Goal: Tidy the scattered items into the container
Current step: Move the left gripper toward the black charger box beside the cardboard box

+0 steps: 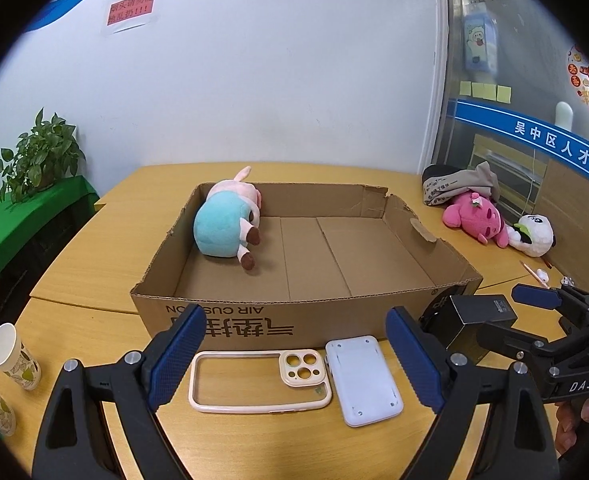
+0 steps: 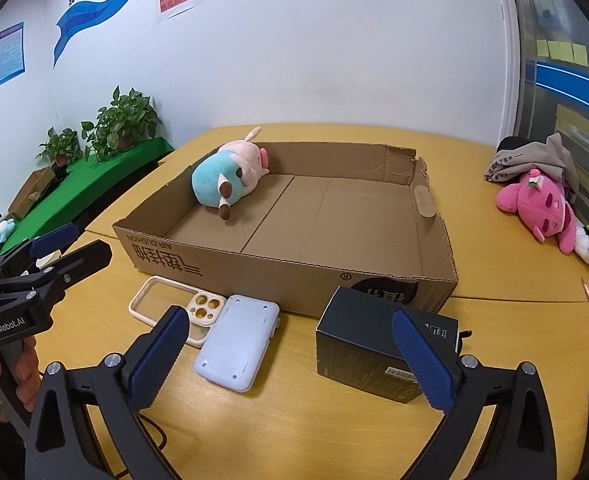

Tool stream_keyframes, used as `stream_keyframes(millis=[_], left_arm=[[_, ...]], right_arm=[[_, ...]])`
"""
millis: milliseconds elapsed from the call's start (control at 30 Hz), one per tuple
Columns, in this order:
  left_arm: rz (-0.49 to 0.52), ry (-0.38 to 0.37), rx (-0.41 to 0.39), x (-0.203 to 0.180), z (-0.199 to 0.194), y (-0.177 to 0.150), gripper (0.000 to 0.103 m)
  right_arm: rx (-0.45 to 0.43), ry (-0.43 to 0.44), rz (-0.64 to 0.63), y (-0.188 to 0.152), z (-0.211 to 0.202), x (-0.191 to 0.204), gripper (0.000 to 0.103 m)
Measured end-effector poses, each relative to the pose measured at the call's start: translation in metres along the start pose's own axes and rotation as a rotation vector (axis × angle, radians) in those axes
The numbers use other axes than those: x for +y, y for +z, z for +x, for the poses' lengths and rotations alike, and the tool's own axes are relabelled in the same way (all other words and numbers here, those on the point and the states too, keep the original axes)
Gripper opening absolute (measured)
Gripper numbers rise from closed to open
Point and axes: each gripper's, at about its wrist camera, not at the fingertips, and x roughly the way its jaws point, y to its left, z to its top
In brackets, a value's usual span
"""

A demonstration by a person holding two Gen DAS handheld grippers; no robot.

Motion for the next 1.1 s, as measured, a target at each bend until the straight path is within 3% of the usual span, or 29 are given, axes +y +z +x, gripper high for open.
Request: stream_keyframes(millis=[200,433,500,533,600,633,767,933,1100], left_arm=[[0.006,-0.028,0.018,-0.005,0.010,-0.001,0.091],[0.000,-0.002,0.058,-0.001,0.016,-0.001,0.091],[-0.025,-0.035,0.028,0.003,0.018,-0.003,0.091],[-0.065,-0.010,0.063,0.004,0.025,-0.004,0.091],[-0.091,-0.034,0.102,0.004,0.032,-0.004,0.091],[-0.083,-0.055,0.098,0.003,0.032,-0.004,0.091],[-0.021,-0.012,0.087,-0.004,0.029,-0.002,0.091],[-0.019,-0.023,0.113,-0.007,0.032,-0.003,0.091],[0.032,-0.017,0.082,-0.014,0.026,-0.002,0.091]], right_arm=[[0.014,-0.006,0.000,-0.002,0.003,-0.006,0.103],[0.004,0.024,0.015,-0.002,0.014,-0.011,0.103],[0.015,0.031,0.008,-0.002,0.019,-0.010,0.103],[0.015,0.039,0.002,-0.002,0.021,-0.010,0.103],[0.016,0.043,-0.017,-0.002,0.024,-0.009,0.103],[0.023,0.039,-0.019,-0.002,0.026,-0.010,0.103],[0.028,0.055,0.012,-0.002,0.031,-0.018,0.103],[0.042,0.063,0.039,-0.007,0.037,-0.023,0.103],[0.035,0.066,0.043,-0.007,0.034,-0.024,0.103]])
